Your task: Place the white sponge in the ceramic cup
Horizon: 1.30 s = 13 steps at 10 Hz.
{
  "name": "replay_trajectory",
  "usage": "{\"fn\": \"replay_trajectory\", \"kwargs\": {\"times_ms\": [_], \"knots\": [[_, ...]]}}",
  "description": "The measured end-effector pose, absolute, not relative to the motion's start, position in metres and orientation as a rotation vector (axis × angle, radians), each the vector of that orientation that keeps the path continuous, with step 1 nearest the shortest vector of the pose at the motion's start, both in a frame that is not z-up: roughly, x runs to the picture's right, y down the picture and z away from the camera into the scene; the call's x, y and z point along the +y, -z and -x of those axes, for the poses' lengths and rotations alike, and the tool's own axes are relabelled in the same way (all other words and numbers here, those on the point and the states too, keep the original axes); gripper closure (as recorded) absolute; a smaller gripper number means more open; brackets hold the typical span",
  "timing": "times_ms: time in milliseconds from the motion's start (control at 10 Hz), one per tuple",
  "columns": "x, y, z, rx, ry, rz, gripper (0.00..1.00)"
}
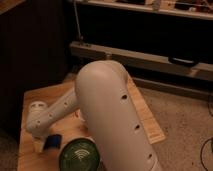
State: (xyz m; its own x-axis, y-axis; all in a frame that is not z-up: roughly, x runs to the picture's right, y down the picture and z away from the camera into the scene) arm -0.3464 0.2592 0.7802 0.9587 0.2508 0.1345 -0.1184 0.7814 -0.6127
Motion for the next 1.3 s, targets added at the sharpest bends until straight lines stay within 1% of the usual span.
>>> {"fn": "replay_trajectory", "kwargs": {"times_ms": [300, 500, 600, 800, 1000, 1100, 1200, 1300], "knots": [[0.269, -0.779, 0.355, -0.224, -0.179, 0.664, 0.21], [0.272, -0.781, 0.357, -0.213, -0.169, 0.666, 0.35], [0.273, -0.781, 0.360, -0.206, -0.162, 0.663, 0.47], [0.271, -0.779, 0.365, -0.201, -0.148, 0.650, 0.65], [0.264, -0.774, 0.364, -0.193, -0.142, 0.628, 0.88], [0.257, -0.768, 0.362, -0.196, -0.150, 0.621, 0.95], [0.244, -0.758, 0.357, -0.202, -0.165, 0.608, 1.00], [0.232, -0.749, 0.350, -0.207, -0.181, 0.596, 1.00]]}}
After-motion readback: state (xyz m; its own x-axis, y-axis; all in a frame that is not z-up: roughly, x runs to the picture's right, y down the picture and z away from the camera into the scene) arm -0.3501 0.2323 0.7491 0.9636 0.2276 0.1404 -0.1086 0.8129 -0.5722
